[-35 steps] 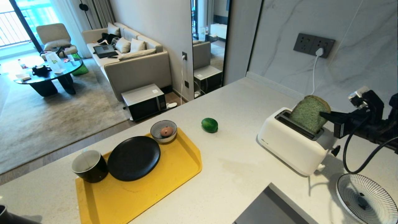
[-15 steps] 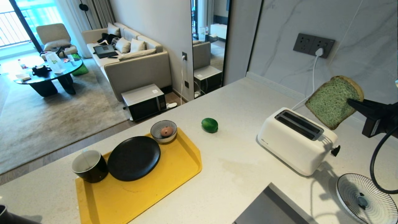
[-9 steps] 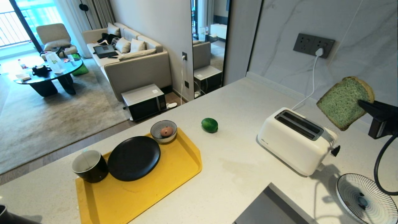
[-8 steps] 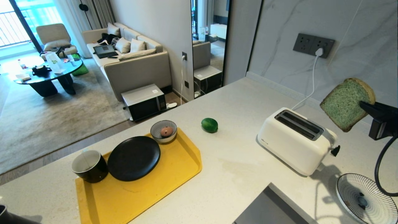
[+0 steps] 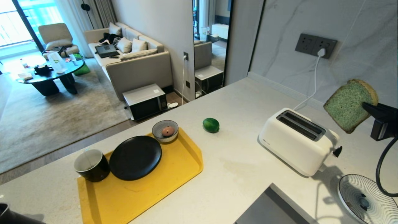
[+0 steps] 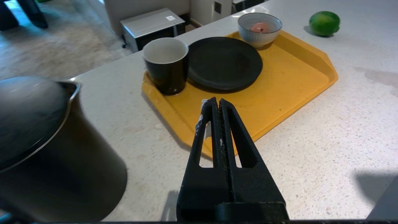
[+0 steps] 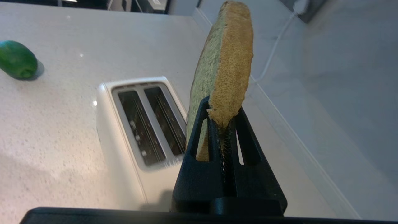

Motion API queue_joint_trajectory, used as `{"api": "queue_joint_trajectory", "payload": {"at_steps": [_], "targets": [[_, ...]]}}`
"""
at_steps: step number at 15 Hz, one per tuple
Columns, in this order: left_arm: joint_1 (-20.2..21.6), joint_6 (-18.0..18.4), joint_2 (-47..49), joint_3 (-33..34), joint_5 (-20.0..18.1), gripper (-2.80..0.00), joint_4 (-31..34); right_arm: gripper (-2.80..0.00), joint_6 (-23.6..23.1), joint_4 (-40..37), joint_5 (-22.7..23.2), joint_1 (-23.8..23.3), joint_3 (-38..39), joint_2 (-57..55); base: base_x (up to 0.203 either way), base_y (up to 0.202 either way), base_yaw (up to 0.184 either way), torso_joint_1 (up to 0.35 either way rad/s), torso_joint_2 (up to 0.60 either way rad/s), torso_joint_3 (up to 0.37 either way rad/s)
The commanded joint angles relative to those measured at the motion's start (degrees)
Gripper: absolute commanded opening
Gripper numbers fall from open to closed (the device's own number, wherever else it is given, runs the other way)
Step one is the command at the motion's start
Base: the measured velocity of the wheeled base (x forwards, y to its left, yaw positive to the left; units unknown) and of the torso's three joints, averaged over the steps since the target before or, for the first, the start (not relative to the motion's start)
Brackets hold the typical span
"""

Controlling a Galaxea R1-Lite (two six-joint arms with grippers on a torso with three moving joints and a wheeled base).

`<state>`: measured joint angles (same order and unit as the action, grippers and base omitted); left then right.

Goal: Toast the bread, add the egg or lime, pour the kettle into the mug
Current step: Put the baked bread on a plate

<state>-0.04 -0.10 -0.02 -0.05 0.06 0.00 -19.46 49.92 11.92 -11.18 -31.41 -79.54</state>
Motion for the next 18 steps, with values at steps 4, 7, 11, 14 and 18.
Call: {"api": "queue_joint_trajectory", "payload": {"at_steps": [4,7,11,14,18], "targets": [[0.04,0.01,0.02,-0.02,0.03,-2.80,0.00,-2.80,-0.14,0.42,0.12,0.05,-0.23,-0.35,0.001,-0.008,0.152,0.001,0.00,0.002],[0.04,0.01,0.02,-0.04,0.03,-2.80,0.00,-2.80,-0.13,0.44,0.12,0.03,-0.14,-0.44,0.000,-0.008,0.173,0.002,0.00,-0.002],[0.04,0.01,0.02,-0.04,0.03,-2.80,0.00,-2.80,-0.06,0.44,0.12,0.05,0.09,-0.44,-0.001,-0.008,0.176,0.002,0.00,0.001],[0.04,0.01,0.02,0.05,0.03,-2.80,0.00,-2.80,-0.23,0.44,0.20,0.11,0.82,-0.26,0.000,-0.006,0.164,0.001,0.00,0.002],[0.04,0.01,0.02,-0.04,0.03,-2.80,0.00,-2.80,-0.27,0.36,1.12,1.53,2.52,0.01,0.000,0.000,0.045,0.002,0.00,0.002]]}}
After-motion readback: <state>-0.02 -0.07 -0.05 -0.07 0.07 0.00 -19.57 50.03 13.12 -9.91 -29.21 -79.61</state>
